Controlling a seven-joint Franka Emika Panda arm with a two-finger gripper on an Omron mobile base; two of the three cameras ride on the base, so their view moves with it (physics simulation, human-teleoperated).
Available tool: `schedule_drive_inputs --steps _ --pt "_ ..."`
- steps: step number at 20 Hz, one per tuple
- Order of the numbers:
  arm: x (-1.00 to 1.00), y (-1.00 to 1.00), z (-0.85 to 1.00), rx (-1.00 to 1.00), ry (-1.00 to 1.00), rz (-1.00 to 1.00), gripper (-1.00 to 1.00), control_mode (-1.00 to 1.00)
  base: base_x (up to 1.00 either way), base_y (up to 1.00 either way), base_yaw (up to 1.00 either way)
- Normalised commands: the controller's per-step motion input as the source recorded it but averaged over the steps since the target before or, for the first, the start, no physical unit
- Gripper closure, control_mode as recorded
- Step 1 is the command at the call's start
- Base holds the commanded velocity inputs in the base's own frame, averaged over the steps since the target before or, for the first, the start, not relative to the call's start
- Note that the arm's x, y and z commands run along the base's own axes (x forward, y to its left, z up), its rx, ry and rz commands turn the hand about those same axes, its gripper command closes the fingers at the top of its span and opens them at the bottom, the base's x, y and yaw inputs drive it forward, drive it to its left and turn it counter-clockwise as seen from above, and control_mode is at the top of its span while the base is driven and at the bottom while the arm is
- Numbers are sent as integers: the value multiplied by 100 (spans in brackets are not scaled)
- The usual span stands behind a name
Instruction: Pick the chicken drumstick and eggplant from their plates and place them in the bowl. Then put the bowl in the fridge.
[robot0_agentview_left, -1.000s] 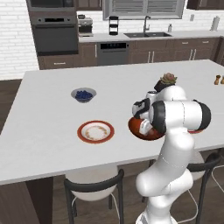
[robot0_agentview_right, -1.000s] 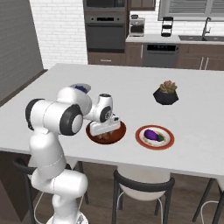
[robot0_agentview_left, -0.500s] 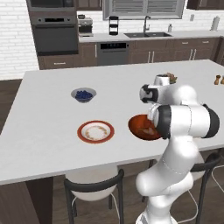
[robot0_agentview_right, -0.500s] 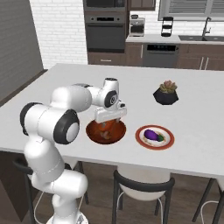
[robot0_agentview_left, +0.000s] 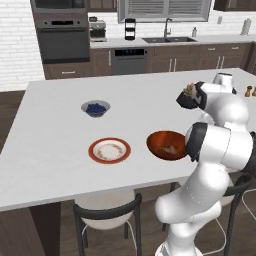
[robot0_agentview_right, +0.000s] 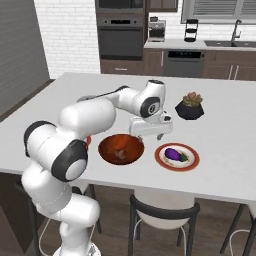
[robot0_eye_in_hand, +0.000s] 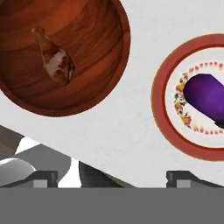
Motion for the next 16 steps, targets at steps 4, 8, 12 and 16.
schedule_drive_inputs --steps 4,8,12,16 --pt "-19 -92 3 0 -8 -20 -100 -100 0 0 0" --pt "15 -60 0 0 0 3 -100 -100 0 0 0" --pt "24 0 -1 0 0 13 -100 -100 0 0 0" --pt "12 0 -15 0 0 14 -100 -100 0 0 0"
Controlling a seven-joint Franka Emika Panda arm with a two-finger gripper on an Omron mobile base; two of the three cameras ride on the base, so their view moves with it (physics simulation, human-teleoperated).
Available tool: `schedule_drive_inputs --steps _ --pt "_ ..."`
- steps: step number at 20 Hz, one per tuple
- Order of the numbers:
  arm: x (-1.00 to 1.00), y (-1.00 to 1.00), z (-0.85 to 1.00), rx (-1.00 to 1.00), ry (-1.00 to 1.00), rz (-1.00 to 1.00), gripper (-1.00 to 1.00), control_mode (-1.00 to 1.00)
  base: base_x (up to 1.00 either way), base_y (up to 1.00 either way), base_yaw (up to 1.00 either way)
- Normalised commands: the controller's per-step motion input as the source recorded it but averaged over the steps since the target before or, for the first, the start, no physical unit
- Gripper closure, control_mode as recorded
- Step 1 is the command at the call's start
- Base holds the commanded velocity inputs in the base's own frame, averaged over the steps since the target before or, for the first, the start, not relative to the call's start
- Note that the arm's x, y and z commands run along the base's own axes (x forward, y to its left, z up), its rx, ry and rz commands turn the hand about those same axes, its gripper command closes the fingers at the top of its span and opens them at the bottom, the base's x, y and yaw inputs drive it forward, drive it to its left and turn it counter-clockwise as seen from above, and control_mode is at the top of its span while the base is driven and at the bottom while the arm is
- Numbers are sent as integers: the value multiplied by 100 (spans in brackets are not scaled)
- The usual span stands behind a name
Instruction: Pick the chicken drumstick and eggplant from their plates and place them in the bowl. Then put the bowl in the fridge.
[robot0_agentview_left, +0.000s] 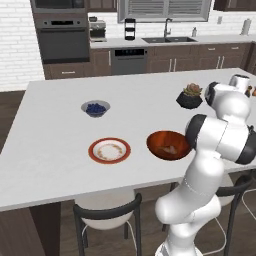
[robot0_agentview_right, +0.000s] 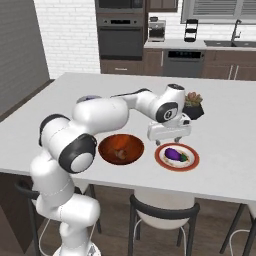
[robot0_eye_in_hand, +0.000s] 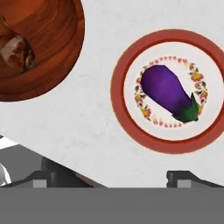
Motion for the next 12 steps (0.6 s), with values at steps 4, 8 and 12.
schedule_drive_inputs --steps 4,8,12 --pt "4 0 -33 0 0 15 -100 -100 0 0 0" --pt "5 0 -45 0 0 13 -100 -100 0 0 0" --pt "19 0 -40 0 0 8 -100 -100 0 0 0"
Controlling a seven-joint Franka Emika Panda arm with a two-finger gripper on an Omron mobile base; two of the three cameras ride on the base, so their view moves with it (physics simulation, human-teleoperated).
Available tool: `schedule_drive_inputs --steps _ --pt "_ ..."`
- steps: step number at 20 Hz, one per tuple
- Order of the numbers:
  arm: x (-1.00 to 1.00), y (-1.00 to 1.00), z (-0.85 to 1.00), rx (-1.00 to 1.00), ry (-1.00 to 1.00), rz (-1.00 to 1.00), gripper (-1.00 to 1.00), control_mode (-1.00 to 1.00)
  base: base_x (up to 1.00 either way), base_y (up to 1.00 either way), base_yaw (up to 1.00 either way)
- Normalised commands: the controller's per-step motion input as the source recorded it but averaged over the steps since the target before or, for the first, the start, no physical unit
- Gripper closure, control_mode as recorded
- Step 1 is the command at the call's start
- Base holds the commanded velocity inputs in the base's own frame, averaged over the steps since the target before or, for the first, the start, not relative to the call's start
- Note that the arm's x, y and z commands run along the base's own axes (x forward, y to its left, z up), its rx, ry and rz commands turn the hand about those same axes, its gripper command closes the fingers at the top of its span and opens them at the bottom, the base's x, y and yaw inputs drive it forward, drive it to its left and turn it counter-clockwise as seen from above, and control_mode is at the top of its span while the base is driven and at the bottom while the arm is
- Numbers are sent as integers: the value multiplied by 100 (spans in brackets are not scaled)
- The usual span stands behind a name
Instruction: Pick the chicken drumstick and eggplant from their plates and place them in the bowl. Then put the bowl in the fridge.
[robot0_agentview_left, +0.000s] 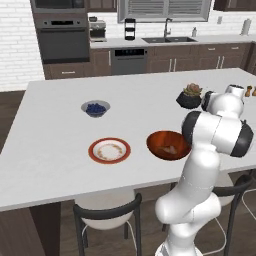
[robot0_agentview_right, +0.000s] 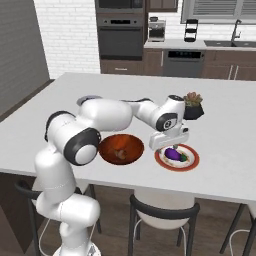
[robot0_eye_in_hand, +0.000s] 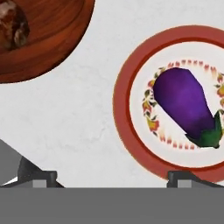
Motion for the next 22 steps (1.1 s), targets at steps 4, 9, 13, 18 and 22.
schedule_drive_inputs --steps 4,9,13,18,22 --pt "74 0 -9 0 0 2 -100 -100 0 0 0" --pt "52 0 -22 0 0 0 -100 -100 0 0 0" --pt "28 -13 -37 0 1 0 -100 -100 0 0 0" --pt "15 -13 -40 0 0 0 -100 -100 0 0 0" --pt "34 -8 -23 -1 0 0 -100 -100 0 0 0"
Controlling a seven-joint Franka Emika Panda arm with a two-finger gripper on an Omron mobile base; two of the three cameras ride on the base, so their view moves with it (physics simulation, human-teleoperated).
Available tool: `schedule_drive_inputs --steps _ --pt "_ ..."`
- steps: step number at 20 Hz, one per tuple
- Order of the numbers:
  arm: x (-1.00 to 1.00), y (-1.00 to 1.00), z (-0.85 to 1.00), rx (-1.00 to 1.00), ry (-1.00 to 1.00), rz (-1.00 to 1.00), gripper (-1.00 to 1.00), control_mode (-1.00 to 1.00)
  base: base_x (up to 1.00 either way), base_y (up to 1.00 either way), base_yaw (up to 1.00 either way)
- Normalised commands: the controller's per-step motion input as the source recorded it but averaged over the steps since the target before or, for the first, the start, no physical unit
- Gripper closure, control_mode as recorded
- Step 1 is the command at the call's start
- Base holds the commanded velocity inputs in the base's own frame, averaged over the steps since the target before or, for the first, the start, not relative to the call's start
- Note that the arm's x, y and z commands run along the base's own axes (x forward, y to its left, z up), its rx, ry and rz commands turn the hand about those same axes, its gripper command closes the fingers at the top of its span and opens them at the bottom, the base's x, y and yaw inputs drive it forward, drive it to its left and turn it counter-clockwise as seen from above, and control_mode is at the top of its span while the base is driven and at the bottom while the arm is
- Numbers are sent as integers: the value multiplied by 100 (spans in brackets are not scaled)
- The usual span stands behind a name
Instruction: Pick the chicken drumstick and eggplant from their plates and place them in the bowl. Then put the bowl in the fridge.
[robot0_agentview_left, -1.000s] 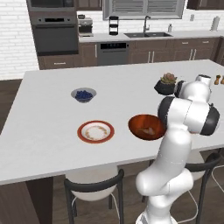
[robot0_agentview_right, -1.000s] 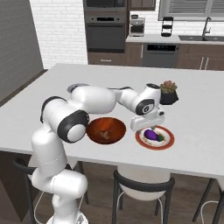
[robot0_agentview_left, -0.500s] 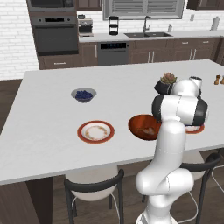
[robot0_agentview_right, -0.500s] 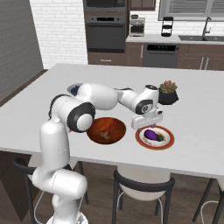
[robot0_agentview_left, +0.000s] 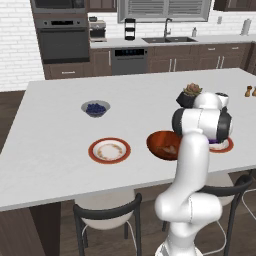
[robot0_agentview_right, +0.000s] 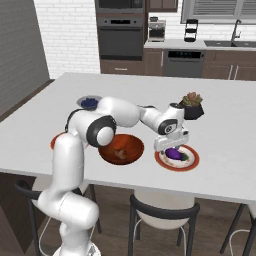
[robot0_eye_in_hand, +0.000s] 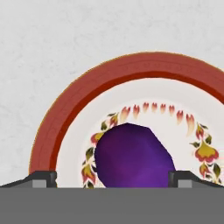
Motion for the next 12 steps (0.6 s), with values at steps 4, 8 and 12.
schedule_drive_inputs --steps 4,8,12 --pt "47 -3 -9 -2 0 0 -100 -100 0 0 0" --pt "20 -9 -21 -3 0 0 -100 -100 0 0 0" --pt "0 -7 -40 -2 0 0 -100 -100 0 0 0"
